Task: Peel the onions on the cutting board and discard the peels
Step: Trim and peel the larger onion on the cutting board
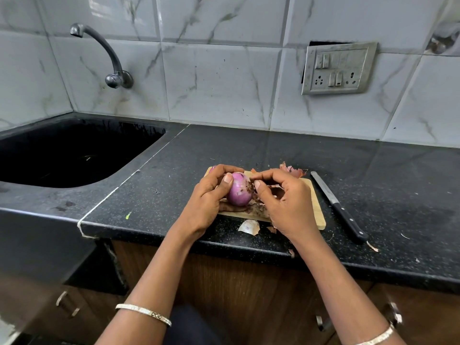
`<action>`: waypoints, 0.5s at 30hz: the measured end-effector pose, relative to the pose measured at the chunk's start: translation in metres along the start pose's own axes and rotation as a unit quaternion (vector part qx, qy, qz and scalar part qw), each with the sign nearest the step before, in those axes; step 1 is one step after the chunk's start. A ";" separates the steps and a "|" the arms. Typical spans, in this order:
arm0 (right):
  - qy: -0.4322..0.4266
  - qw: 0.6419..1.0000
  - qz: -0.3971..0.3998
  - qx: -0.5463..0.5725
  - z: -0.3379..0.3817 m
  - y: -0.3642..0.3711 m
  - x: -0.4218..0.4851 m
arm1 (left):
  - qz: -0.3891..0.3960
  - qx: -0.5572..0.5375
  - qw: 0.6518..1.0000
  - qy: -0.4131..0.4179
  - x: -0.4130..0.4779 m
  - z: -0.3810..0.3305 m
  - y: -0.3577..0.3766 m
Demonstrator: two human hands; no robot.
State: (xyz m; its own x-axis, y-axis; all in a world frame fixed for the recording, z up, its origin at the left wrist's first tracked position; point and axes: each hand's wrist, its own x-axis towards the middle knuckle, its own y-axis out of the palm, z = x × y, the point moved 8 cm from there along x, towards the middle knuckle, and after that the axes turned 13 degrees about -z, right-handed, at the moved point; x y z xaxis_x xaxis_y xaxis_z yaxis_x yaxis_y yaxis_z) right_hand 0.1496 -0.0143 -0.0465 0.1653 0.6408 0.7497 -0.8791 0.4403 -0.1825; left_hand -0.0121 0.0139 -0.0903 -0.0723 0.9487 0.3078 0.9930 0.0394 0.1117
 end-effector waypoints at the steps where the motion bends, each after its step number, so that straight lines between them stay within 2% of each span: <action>1: 0.000 1.000 0.015 0.003 0.001 0.002 -0.001 | 0.001 0.001 1.000 0.001 0.000 0.000 0.000; 5: 0.003 0.998 0.055 0.004 0.002 0.008 -0.003 | 0.001 -0.001 1.000 0.002 -0.001 -0.002 0.001; 12: 0.000 0.999 0.017 -0.038 -0.002 0.004 0.000 | 0.014 0.054 0.997 0.044 -0.006 -0.010 0.002; 15: -0.012 0.997 -0.008 -0.074 0.001 0.001 0.000 | 0.002 0.110 0.989 0.102 -0.006 -0.018 0.002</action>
State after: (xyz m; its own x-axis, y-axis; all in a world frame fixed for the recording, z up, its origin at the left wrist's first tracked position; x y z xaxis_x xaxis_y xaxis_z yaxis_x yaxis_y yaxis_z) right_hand 0.1482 -0.0144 -0.0458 0.1667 0.6179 0.7684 -0.8009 0.5394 -0.2600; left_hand -0.0113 0.0023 -0.0749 -0.0626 0.8665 0.4952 0.9880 0.1240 -0.0920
